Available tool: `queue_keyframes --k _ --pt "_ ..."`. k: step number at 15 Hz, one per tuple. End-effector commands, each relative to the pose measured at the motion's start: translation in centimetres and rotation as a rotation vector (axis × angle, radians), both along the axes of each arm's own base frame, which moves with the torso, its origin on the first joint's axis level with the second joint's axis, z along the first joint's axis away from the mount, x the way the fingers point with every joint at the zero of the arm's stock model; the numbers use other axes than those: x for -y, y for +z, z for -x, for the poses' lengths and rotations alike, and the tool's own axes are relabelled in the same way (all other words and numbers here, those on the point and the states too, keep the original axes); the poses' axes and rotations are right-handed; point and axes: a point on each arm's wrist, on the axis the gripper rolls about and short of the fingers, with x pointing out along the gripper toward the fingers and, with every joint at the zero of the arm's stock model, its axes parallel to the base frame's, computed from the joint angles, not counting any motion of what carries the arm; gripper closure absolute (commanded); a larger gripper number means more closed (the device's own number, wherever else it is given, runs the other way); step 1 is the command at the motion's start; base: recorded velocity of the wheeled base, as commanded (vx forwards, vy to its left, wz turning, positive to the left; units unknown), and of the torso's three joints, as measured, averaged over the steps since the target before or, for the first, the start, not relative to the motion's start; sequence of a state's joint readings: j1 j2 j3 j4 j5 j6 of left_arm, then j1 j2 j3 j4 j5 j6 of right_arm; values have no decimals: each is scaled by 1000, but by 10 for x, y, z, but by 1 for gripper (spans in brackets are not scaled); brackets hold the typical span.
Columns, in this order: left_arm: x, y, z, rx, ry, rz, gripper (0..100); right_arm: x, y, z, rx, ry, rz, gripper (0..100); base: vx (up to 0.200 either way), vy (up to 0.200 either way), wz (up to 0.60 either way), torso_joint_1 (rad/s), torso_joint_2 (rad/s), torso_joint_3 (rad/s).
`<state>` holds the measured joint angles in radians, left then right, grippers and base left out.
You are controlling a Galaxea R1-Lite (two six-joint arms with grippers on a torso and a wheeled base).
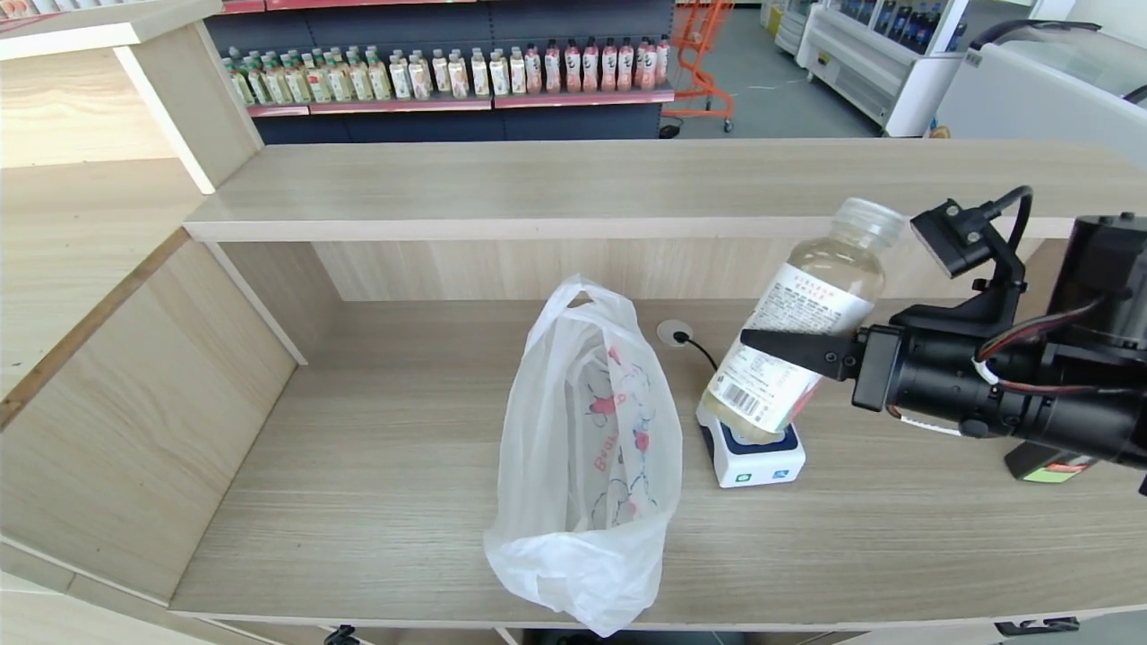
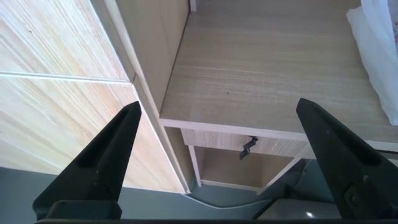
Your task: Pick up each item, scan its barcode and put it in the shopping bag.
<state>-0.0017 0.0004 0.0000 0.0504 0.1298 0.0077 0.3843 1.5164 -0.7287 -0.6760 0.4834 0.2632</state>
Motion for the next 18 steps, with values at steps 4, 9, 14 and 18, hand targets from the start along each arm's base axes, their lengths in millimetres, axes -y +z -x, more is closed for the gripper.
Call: queue_keyframes --k 4,9,14,18 --pt "0 0 0 0 1 0 0 -38 -42 -30 -86 68 43 100 0 0 0 0 0 0" --pt "0 0 0 0 1 0 0 -84 -79 -48 -32 172 80 100 0 0 0 0 0 0" --pt "0 0 0 0 1 0 0 -99 -124 -69 98 208 208 100 0 0 0 0 0 0" --pt "0 0 0 0 1 0 0 -98 -145 -81 228 203 270 100 0 0 0 0 0 0"
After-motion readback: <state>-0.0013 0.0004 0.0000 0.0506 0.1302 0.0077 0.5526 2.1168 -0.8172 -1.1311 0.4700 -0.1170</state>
